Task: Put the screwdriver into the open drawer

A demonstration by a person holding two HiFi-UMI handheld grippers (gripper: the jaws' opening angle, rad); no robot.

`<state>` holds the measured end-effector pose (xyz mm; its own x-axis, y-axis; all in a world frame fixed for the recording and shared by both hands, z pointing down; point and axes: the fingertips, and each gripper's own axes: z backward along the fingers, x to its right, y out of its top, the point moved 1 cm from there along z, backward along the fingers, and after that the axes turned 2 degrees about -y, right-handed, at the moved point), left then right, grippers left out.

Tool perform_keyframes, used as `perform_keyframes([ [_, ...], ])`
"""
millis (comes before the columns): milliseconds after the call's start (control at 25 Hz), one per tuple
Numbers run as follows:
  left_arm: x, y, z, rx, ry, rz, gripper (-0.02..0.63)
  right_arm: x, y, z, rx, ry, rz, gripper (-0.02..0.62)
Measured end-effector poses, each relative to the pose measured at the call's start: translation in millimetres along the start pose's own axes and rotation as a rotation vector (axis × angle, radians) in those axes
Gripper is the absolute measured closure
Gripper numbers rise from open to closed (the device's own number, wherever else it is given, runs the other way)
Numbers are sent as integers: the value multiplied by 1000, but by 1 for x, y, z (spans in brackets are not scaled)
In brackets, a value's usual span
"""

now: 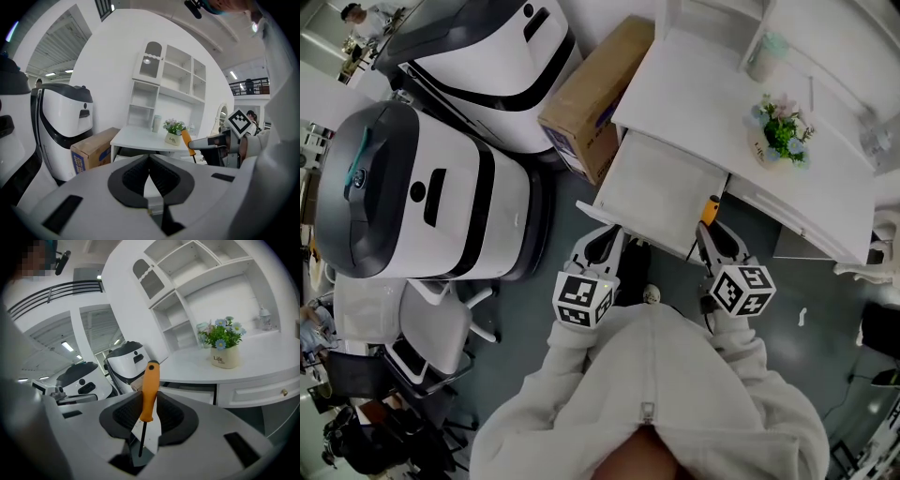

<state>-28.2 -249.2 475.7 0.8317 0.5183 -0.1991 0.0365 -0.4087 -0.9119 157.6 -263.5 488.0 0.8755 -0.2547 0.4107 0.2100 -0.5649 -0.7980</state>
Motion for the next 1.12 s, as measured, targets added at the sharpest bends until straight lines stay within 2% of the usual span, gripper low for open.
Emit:
perform_keyframes([
  [160, -25, 0, -11, -9, 22, 28, 589, 2, 5, -43, -52, 17, 7, 485],
  [440, -65, 4, -38, -22, 47, 75, 589, 8, -10, -127, -211, 33, 31, 485],
  [800, -109, 13, -69, -26, 96, 108, 589, 25, -63, -233, -426, 29, 1, 486],
  [1120, -123, 9, -92, -56, 98, 122, 589, 34, -94, -288, -501, 3, -49, 488],
])
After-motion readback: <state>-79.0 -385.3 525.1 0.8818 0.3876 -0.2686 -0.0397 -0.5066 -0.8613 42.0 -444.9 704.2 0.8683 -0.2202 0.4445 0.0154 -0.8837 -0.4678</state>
